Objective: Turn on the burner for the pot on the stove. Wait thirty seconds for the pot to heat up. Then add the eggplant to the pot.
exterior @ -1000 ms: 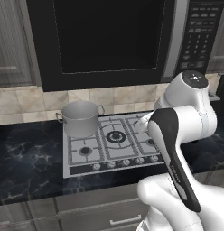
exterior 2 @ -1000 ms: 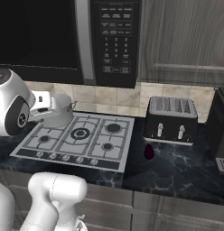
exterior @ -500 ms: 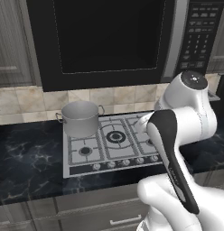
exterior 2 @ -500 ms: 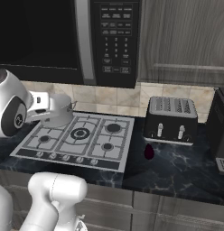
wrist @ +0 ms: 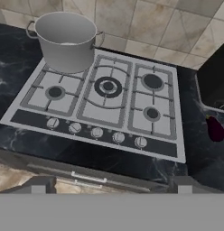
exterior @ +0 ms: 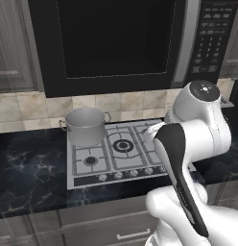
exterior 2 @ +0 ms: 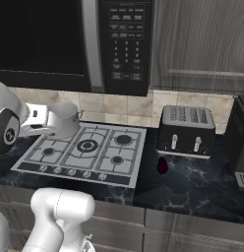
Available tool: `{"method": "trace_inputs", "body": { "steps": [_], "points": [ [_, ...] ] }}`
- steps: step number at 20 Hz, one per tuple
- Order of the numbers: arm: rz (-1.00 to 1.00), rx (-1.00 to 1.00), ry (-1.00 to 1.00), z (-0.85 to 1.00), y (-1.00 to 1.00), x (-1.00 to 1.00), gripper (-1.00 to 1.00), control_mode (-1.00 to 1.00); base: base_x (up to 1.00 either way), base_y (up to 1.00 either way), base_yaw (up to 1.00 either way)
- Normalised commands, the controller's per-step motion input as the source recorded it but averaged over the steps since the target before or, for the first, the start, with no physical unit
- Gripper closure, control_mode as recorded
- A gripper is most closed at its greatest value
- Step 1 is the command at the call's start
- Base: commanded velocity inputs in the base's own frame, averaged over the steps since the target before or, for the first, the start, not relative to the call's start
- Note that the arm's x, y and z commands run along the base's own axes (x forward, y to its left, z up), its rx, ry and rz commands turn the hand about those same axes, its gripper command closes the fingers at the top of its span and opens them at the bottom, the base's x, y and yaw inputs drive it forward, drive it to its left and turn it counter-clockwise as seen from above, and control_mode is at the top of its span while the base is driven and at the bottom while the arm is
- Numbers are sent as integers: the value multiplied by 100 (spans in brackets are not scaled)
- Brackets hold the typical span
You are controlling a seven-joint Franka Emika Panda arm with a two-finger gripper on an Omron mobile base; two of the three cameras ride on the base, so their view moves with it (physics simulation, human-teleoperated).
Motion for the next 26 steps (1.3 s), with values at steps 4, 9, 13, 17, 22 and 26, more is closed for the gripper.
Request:
{"method": "trace_inputs", "body": {
  "steps": [4, 9, 13, 17, 22, 26],
  "points": [
    [-12, 0, 0, 1, -15, -23, -100, -100, 0, 0, 0],
    [-7, 0, 0, 0, -23, -22, -100, -100, 0, 0, 0],
    [-5, 0, 0, 0, -16, -4, -100, -100, 0, 0, 0],
    [-1, 0, 0, 0, -16, 0, -100, -100, 0, 0, 0],
    [0, 0, 0, 0, -15, 0, -100, -100, 0, 0, 0],
    [-1, 0, 0, 0, -14, 0, -100, -100, 0, 0, 0]
  ]
}}
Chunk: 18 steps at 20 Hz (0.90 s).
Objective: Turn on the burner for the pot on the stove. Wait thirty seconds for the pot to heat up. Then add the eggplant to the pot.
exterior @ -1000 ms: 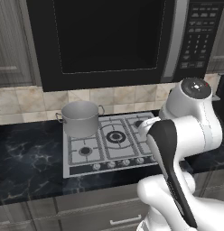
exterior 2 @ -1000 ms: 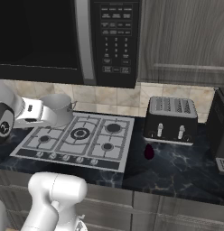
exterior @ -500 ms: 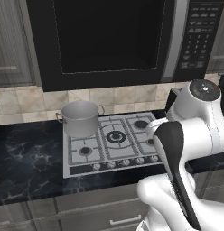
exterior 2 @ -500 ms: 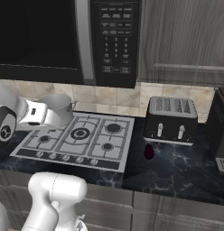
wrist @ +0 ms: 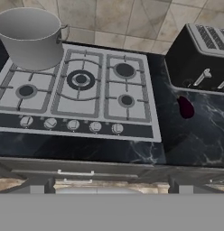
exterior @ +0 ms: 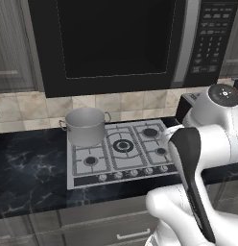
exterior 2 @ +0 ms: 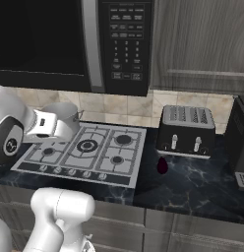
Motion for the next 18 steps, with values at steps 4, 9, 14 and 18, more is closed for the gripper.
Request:
{"method": "trace_inputs", "body": {
  "steps": [4, 9, 14, 18],
  "points": [
    [-1, 0, 0, 0, -17, 0, -100, -100, 0, 0, 0],
    [-2, 0, 0, 0, -13, 0, -100, -100, 0, 0, 0],
    [-3, 0, 0, 0, -14, -3, -100, -100, 0, 0, 0],
    [-2, 0, 0, 0, -22, -6, -100, -100, 0, 0, 0]
  ]
}}
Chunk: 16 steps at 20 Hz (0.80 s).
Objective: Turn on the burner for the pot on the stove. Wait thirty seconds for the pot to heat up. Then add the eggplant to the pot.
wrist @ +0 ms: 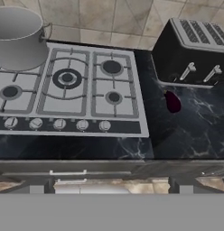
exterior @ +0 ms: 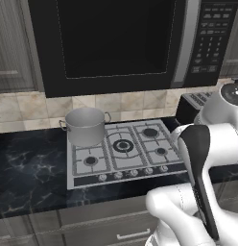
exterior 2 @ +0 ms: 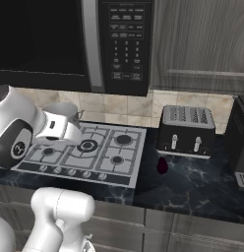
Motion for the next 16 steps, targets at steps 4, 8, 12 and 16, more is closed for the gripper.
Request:
{"method": "trace_inputs", "body": {
  "steps": [4, 8, 12, 16],
  "points": [
    [-3, 0, 0, 0, -22, -3, -100, -100, 0, 0, 0],
    [-2, 0, 0, 0, -28, 0, -100, -100, 0, 0, 0],
    [0, 0, 0, 0, -31, 0, -100, -100, 0, 0, 0],
    [0, 0, 0, 0, -33, -3, -100, -100, 0, 0, 0]
  ]
}}
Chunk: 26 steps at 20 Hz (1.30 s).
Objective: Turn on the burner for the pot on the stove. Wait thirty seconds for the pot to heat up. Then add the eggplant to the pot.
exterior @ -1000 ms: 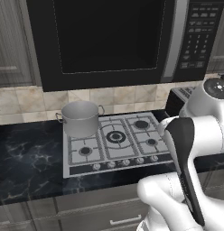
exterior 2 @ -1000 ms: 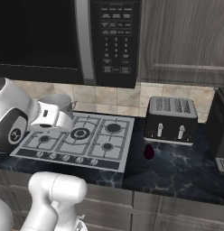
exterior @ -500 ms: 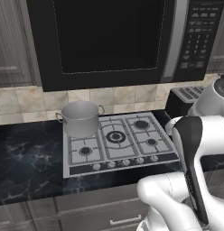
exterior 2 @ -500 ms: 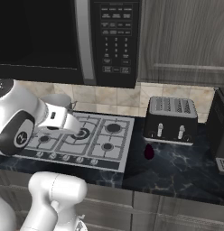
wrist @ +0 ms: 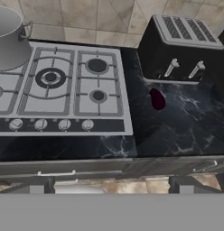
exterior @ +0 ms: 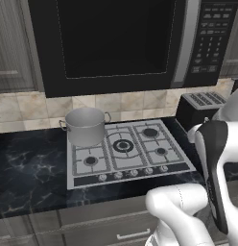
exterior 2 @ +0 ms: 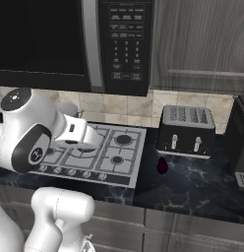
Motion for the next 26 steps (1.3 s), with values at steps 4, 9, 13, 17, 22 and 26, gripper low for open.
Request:
{"method": "trace_inputs", "body": {
  "steps": [4, 9, 13, 17, 22, 26],
  "points": [
    [0, 0, 0, 0, -26, -2, -100, -100, 0, 0, 0],
    [-1, 0, 0, 0, -22, 0, -100, -100, 0, 0, 0],
    [-2, 0, 0, 0, -20, 0, -100, -100, 0, 0, 0],
    [-2, 0, 0, 0, -8, 0, -100, -100, 0, 0, 0],
    [-1, 0, 0, 0, -11, 0, -100, -100, 0, 0, 0],
    [0, 0, 0, 0, -6, 0, -100, -100, 0, 0, 0]
  ]
}}
